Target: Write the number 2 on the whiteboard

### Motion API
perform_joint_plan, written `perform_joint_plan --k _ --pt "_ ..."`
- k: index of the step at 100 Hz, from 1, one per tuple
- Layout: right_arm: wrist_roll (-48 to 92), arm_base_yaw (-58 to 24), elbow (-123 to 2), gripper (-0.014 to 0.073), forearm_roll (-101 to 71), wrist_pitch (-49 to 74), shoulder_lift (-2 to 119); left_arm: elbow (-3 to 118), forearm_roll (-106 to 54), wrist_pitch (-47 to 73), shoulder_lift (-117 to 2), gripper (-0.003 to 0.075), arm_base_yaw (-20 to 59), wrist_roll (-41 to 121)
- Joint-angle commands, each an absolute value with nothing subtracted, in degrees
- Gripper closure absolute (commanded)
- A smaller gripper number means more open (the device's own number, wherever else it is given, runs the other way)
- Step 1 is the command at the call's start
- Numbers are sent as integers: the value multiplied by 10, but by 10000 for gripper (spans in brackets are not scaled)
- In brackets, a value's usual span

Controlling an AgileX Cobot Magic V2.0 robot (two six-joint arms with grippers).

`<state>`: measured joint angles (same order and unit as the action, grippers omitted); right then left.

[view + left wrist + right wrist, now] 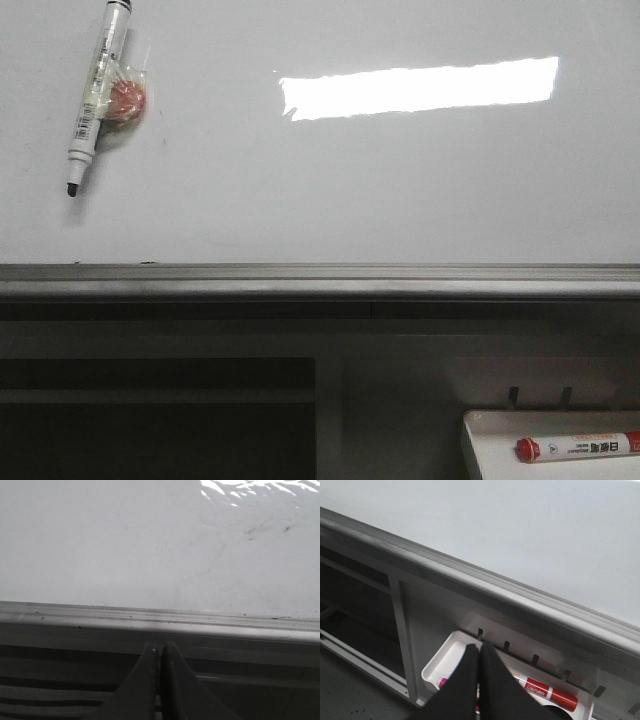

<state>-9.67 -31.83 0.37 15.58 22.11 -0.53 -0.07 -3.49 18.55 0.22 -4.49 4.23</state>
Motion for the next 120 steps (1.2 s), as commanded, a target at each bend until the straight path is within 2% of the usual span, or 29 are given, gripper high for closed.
perform_joint_plan --k 1,73,88,97,112,120 --pt "-95 -319 15 654 170 228 -17 -6 -41 145 18 741 -47 38" --pt "-95 -319 15 654 172 224 -17 -6 -41 145 18 741 -45 38" --pt "-95 -319 15 654 253 167 -17 -6 -42 128 18 741 -45 38" --pt "-95 -319 16 654 254 58 -17 -6 -148 99 18 741 -45 38" --pt "-96 -319 16 654 254 -132 -17 -6 -490 59 18 741 -45 38" --pt "-127 -319 16 654 225 -217 -17 -6 -567 59 18 741 -45 38"
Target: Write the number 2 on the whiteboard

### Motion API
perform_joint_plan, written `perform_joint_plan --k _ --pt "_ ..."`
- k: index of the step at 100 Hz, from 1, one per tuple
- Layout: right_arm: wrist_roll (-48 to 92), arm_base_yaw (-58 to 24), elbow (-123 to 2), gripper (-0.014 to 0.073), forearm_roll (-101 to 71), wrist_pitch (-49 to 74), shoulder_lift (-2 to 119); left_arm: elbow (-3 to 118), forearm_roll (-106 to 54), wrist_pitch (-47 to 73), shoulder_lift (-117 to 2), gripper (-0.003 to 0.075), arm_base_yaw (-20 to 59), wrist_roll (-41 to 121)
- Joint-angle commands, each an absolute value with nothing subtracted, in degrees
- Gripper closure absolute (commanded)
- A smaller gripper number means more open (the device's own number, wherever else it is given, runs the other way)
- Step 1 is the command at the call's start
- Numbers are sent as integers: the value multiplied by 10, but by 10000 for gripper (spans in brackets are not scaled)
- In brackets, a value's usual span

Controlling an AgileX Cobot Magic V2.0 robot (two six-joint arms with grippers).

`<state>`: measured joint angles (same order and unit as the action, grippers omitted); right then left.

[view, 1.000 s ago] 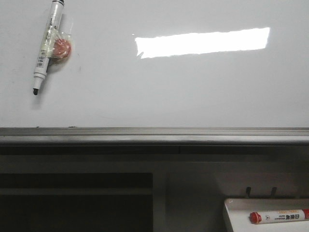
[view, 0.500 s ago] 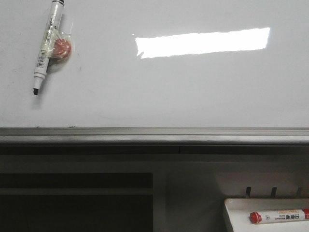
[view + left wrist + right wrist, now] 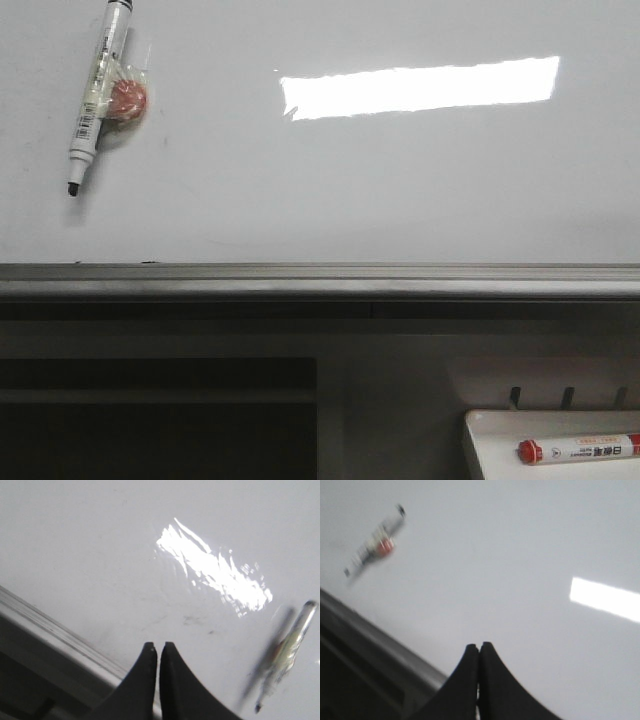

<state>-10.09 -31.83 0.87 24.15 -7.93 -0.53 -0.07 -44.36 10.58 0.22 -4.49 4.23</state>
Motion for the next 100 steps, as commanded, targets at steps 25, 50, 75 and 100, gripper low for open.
perform_joint_plan --k 25,50,75,100 --pt "-162 -318 12 654 -171 -148 -17 -5 -708 86 18 741 -45 39" --pt "-162 -316 -94 640 -173 140 12 89 -640 245 3 741 -45 213" --pt "-162 -293 -227 640 -42 247 147 251 -439 341 -96 741 -47 249" --pt "-162 -293 -336 645 191 287 227 325 -248 398 -160 647 35 372"
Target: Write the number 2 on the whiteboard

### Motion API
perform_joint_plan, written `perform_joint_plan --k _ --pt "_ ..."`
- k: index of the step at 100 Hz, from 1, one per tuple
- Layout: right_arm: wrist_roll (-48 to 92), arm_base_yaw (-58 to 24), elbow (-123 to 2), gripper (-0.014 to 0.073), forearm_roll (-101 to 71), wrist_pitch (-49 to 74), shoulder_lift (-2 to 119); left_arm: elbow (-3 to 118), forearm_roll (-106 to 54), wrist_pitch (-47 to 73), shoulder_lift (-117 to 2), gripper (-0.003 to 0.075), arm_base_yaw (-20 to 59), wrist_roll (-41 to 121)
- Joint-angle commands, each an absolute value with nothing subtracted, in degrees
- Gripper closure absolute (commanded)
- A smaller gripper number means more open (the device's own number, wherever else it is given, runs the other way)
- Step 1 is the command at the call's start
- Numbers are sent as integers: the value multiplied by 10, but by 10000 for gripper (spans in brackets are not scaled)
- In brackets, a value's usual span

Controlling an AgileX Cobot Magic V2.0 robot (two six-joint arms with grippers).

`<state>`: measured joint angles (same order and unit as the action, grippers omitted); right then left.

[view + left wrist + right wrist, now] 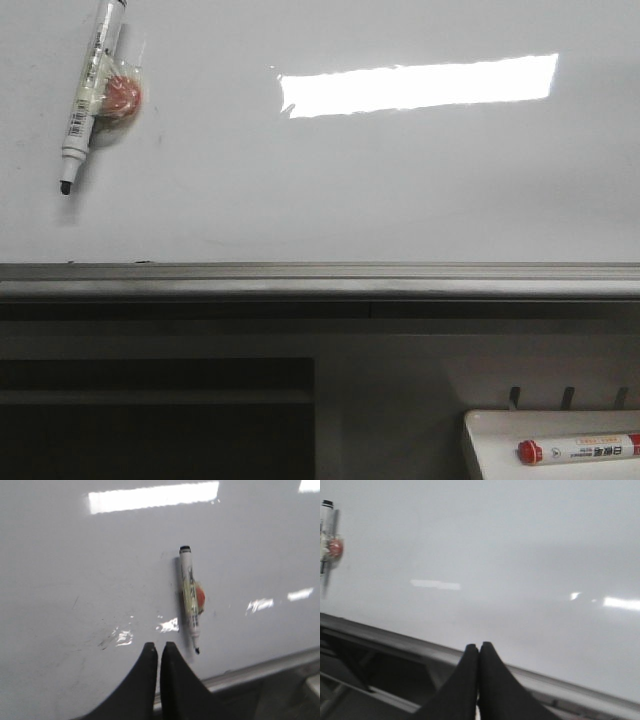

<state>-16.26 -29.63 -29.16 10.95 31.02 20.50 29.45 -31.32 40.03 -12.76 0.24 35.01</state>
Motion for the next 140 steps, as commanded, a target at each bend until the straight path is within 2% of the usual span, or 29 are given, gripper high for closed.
perform_joint_plan --k 1,15,20,24,31,46,53,95,122,129,140 --pt "-162 -293 -337 645 195 285 228 327 -242 400 -162 637 38 372" --pt "-162 -293 -352 641 195 241 236 339 -178 430 -220 400 101 369" --pt "-162 -293 -352 624 195 235 238 346 -180 438 -244 351 122 367" --pt "-162 -293 -352 594 195 237 240 352 -180 438 -262 345 136 341" --pt "-162 -293 -352 490 193 253 244 363 -212 423 -298 349 156 292" --pt "-162 -293 -352 162 161 289 251 375 -348 336 -365 356 180 286" --pt "-162 -293 -352 99 134 297 251 377 -379 293 -391 356 185 286" --pt "-162 -293 -352 99 67 282 251 399 -394 185 -556 356 254 314" --pt "-162 -293 -352 99 47 282 251 399 -404 102 -638 357 257 314" --pt "-162 -293 -352 99 45 282 251 399 -405 85 -655 381 257 314" --pt "-162 -293 -352 99 43 282 251 399 -405 81 -679 468 257 314"
